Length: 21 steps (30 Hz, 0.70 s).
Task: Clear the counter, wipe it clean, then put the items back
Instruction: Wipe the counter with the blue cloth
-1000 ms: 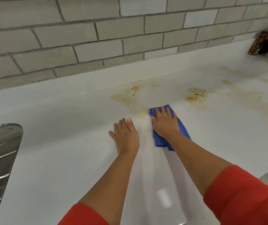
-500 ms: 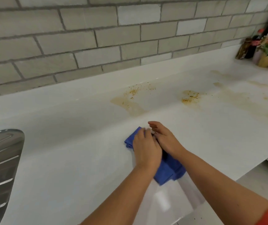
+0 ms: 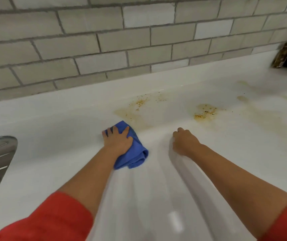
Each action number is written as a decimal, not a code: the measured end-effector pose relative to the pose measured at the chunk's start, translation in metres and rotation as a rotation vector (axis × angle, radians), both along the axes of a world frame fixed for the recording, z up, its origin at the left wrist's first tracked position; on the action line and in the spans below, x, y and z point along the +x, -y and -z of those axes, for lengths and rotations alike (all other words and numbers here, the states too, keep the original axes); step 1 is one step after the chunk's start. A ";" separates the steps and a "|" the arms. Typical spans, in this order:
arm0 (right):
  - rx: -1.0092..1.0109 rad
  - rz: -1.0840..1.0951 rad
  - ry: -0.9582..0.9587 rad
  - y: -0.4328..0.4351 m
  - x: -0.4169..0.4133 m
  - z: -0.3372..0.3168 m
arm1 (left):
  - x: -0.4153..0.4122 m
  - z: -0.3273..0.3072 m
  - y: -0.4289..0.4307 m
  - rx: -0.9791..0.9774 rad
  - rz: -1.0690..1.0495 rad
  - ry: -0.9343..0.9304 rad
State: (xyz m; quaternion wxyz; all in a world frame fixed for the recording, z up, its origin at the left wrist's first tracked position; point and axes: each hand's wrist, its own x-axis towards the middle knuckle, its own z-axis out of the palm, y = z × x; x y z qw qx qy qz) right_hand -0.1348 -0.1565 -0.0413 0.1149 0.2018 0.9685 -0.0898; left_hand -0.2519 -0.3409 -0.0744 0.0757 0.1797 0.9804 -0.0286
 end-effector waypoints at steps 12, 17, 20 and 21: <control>-0.046 -0.173 0.022 -0.031 -0.004 -0.011 | 0.092 0.014 -0.037 0.236 0.167 -0.024; -0.043 -0.195 0.049 -0.030 -0.002 -0.011 | 0.017 0.009 -0.024 0.145 -0.144 -0.040; -0.020 -0.201 0.038 -0.024 -0.001 -0.009 | 0.001 0.005 -0.064 0.140 -0.188 0.019; -0.024 -0.198 0.037 -0.023 -0.002 -0.008 | 0.001 0.006 -0.078 0.141 -0.160 0.006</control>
